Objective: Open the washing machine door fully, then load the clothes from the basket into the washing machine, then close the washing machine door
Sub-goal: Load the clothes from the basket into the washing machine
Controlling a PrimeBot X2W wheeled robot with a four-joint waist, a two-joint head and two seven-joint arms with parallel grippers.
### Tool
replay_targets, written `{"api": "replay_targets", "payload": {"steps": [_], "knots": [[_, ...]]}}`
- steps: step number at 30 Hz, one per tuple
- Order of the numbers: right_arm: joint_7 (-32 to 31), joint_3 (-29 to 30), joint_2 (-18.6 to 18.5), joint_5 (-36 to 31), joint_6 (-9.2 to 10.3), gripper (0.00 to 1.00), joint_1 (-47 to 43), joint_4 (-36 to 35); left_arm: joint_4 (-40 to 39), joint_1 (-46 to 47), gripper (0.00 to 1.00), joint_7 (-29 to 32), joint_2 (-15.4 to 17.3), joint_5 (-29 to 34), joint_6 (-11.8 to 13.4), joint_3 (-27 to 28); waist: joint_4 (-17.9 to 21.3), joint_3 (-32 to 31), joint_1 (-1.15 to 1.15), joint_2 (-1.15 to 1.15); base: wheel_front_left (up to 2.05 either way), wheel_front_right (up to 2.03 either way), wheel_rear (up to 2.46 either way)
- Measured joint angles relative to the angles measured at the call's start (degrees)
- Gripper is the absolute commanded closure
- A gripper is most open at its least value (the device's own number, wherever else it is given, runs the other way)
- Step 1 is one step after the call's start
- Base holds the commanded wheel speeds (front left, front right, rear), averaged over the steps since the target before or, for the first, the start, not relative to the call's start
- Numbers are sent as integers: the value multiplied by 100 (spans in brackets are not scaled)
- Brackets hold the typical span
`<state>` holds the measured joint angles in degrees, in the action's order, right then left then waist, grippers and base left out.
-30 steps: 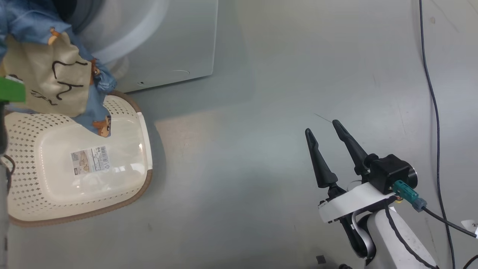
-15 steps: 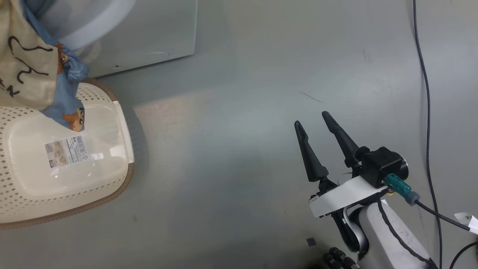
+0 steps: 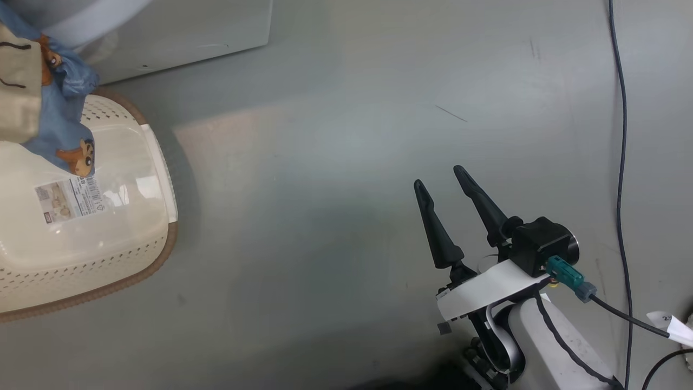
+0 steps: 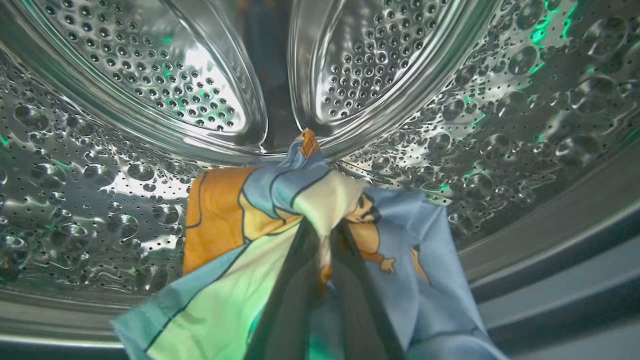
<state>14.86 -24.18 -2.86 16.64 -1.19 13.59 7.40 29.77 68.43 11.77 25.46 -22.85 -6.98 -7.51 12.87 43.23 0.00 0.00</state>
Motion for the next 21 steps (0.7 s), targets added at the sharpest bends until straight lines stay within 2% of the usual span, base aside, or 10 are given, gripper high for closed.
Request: {"api": "replay_targets", "payload": {"steps": [6, 9, 15, 21], "knots": [[0, -118, 0, 73, 85, 0, 69, -81, -21, 434, 100, 105, 104, -40, 0, -136, 7, 295, 0, 0, 0, 0, 0], [0, -209, 0, 123, 125, 0, 111, -109, -114, 590, 100, -54, 200, -26, 0, -255, 11, 444, 0, 0, 0, 0, 0], [0, -352, 1, 220, 131, 0, 240, -129, -592, 1023, 100, -1060, 423, 409, 0, -554, 35, 688, 0, 0, 0, 0, 0], [0, -378, 0, 272, 185, 0, 316, -134, -691, 1178, 100, -1949, 517, 699, 0, -749, 76, 792, 0, 0, 0, 0, 0]]}}
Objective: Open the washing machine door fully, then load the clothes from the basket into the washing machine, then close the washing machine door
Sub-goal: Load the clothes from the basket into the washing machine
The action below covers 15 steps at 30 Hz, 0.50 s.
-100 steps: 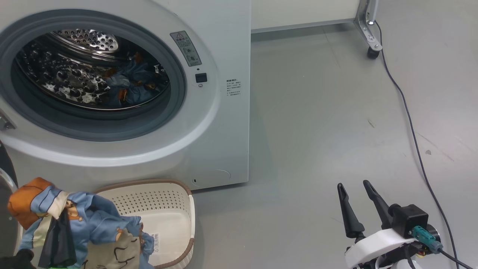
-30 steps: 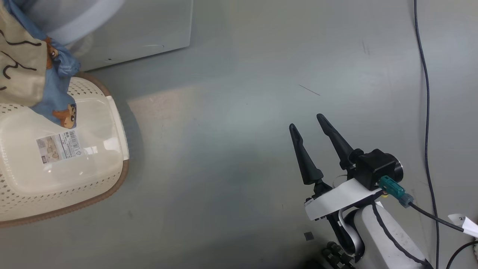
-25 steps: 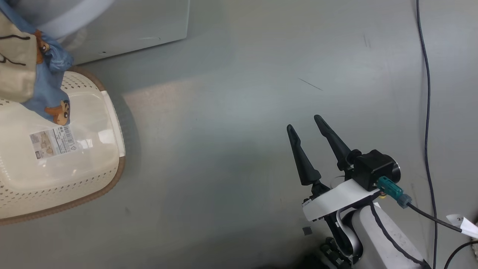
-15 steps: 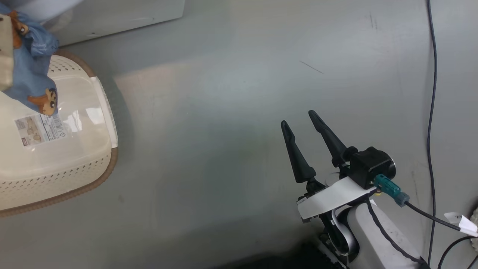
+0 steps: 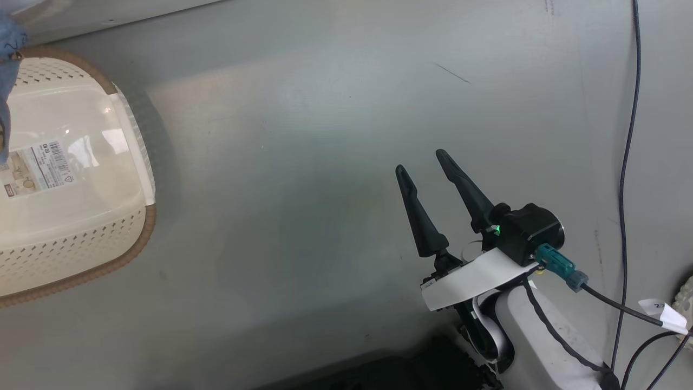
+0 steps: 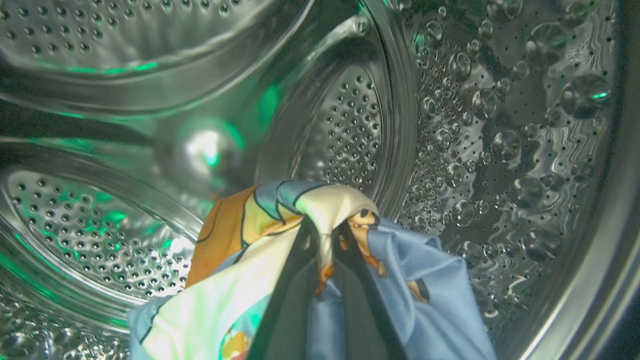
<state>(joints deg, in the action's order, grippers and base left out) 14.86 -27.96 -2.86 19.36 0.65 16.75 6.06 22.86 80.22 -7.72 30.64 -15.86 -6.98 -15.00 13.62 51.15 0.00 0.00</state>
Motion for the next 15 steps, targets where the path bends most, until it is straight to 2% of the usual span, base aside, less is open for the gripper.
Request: {"api": "replay_targets", "payload": {"steps": [6, 9, 10, 11, 12, 15], "knots": [[0, -29, -1, 41, 52, 0, 54, 2, 158, 116, 100, -673, 110, 188, 0, -27, 15, 20, 0, 0, 0, 0, 0], [0, -56, -1, 42, 94, 0, 122, 5, 415, 115, 100, -681, 98, 172, 0, -13, 10, 11, 0, 0, 0, 0, 0], [0, -56, 0, 48, 94, 0, 133, 12, 513, 114, 81, -637, 80, 156, 0, -2, 7, 5, 0, 0, 0, 0, 0], [0, -53, 0, 48, 97, 0, 140, 24, 621, 104, 21, -637, 32, 89, 0, 16, 2, -5, 0, 0, 0, 0, 0], [0, -49, 0, 48, 100, 0, 146, 41, 715, 83, 0, -641, -21, 43, 0, 14, -4, -20, 0, 0, 0, 0, 0], [0, -43, -1, 49, 113, 0, 155, 69, 940, 54, 0, -639, -178, -69, 0, 27, -27, -73, 0, 0, 0, 0, 0]]}}
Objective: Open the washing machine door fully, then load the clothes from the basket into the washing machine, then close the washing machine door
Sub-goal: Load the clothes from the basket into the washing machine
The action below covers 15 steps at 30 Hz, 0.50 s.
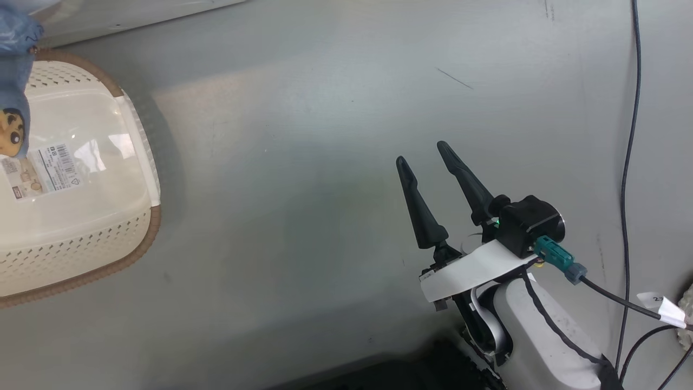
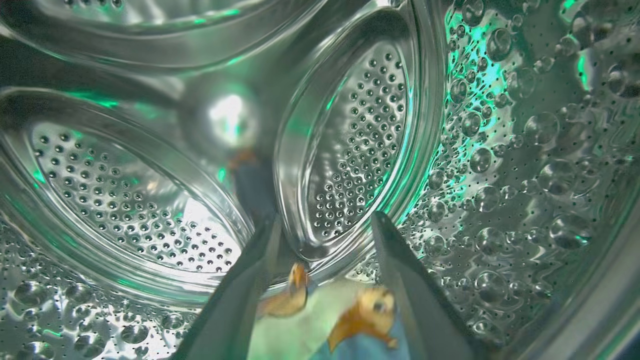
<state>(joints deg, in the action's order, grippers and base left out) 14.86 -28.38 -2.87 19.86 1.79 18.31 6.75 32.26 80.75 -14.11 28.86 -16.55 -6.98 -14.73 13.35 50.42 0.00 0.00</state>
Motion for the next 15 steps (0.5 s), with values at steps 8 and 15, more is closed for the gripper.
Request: {"api": "replay_targets", "payload": {"steps": [8, 15], "knots": [[0, 87, -1, -1, 37, 0, 26, 86, 445, -126, 0, -3, -210, -212, 0, 76, -107, -169, 0, 0, 0, 0, 0], [0, 226, -3, -10, 77, 0, 81, 112, 525, -152, 0, -12, -405, -274, 0, 87, -243, -257, 0, 0, 0, 0, 0]]}}
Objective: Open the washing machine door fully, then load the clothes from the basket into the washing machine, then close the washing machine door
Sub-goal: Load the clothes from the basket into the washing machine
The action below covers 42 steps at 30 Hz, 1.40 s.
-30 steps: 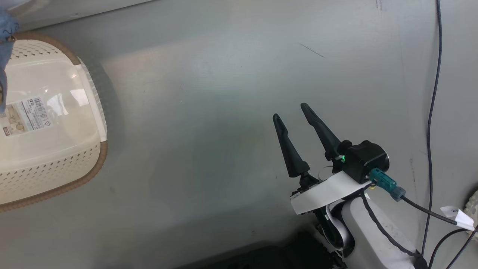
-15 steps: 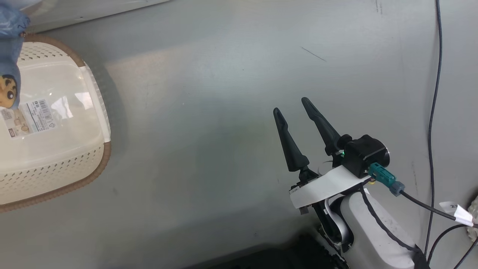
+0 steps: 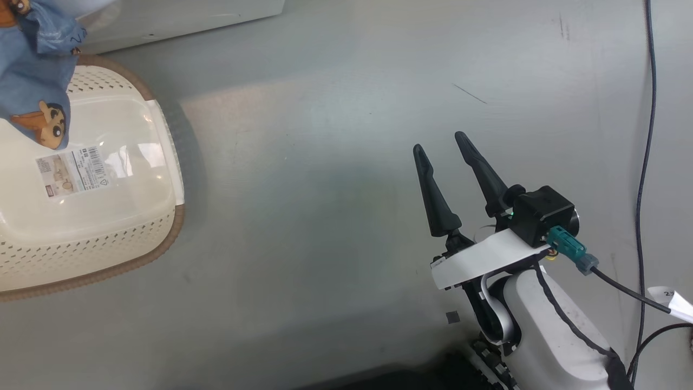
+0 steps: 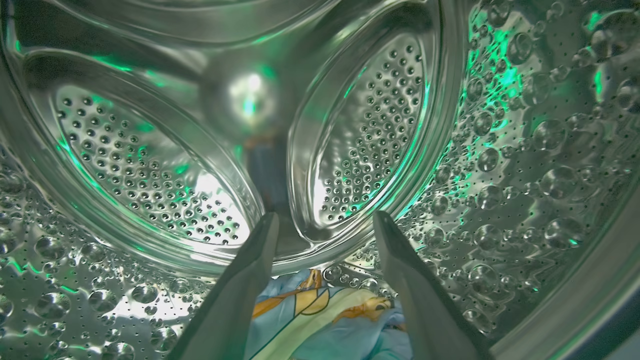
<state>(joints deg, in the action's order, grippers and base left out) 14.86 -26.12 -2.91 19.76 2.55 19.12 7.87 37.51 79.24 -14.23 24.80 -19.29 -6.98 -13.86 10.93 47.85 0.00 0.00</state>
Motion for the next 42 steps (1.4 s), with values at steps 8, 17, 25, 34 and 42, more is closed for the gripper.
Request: {"api": "replay_targets", "payload": {"steps": [8, 17, 25, 34, 42], "knots": [[0, 83, -15, -32, 1, 0, 2, 60, 87, -153, 0, -44, -62, -1, 0, -3, -181, -124, 0, 0, 0, 0, 0], [0, 132, -26, -53, -5, 0, 4, 105, 2, -460, 0, -47, -175, -188, 0, 202, -361, -228, 1, 0, 0, 0, 0], [0, 180, -30, -53, -10, 0, 16, 120, -480, -927, 0, -48, -226, -255, 0, 433, -446, -273, 1, 0, 0, 0, 0], [0, 280, -36, -70, -21, 0, 17, 134, -1225, -1649, 0, -49, -410, -277, -1, 627, -586, -294, 0, 0, 0, 0, 0], [0, 343, -37, -111, -23, 0, 17, 143, -1841, -2313, 0, -49, -402, -225, -1, 882, -652, -338, 1, 0, 0, 0, 0]]}}
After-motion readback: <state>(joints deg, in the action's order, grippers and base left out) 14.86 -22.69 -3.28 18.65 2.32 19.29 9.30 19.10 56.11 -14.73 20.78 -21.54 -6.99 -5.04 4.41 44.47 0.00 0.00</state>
